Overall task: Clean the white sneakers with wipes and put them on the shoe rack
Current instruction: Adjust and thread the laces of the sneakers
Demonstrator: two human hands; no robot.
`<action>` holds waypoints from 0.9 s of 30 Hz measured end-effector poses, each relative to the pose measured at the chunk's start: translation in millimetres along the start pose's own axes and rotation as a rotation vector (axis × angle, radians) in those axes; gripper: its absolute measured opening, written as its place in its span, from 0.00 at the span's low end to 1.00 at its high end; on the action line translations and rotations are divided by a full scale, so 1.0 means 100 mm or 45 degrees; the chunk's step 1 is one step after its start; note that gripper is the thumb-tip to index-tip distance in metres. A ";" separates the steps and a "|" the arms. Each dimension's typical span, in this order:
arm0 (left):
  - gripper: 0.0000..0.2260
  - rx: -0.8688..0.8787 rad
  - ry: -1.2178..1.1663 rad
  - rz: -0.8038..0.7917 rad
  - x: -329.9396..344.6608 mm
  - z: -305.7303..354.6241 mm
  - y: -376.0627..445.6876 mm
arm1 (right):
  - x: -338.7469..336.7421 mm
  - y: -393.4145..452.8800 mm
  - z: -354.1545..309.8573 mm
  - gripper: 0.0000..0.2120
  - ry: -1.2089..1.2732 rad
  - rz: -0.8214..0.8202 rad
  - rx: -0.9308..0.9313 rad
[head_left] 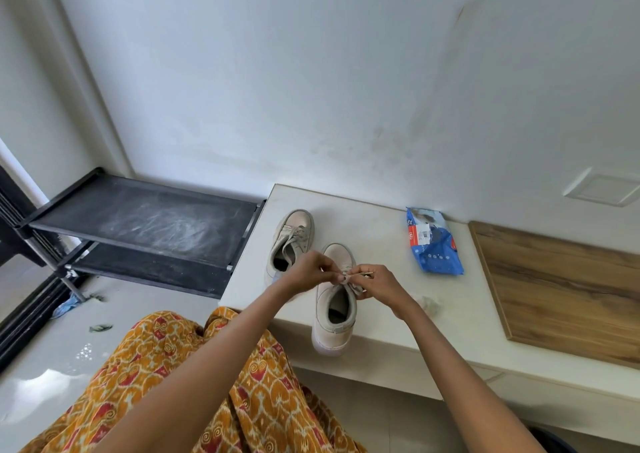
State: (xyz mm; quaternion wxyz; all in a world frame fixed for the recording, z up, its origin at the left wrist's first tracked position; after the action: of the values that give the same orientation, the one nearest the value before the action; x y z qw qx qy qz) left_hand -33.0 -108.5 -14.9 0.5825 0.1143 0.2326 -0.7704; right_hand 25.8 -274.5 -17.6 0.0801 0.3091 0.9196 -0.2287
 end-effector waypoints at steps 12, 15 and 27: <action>0.08 -0.125 0.385 0.065 0.05 0.09 0.08 | 0.00 -0.07 -0.01 0.05 -0.112 -0.041 -0.075; 0.09 -0.126 0.470 0.120 0.04 0.10 0.06 | 0.02 -0.08 -0.01 0.07 -0.190 0.004 -0.103; 0.08 -0.190 -0.135 0.005 -0.02 0.00 0.04 | 0.16 -0.09 -0.05 0.05 -0.730 0.330 -0.177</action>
State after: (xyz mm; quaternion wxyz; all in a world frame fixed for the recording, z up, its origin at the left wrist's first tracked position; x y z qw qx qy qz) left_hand -28.5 -107.4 -15.2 0.6025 0.0302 0.2579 -0.7547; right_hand 7.7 -269.8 -14.1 0.3852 0.3404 0.8261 -0.2309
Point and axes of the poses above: each hand's wrist, its own y-axis towards the middle knuckle, its own x-axis out of the palm, z = x × y, the point moved 2 cm from there along y, towards the middle knuckle, and after that the axes turned 15 degrees about -z, right-handed, at the moved point
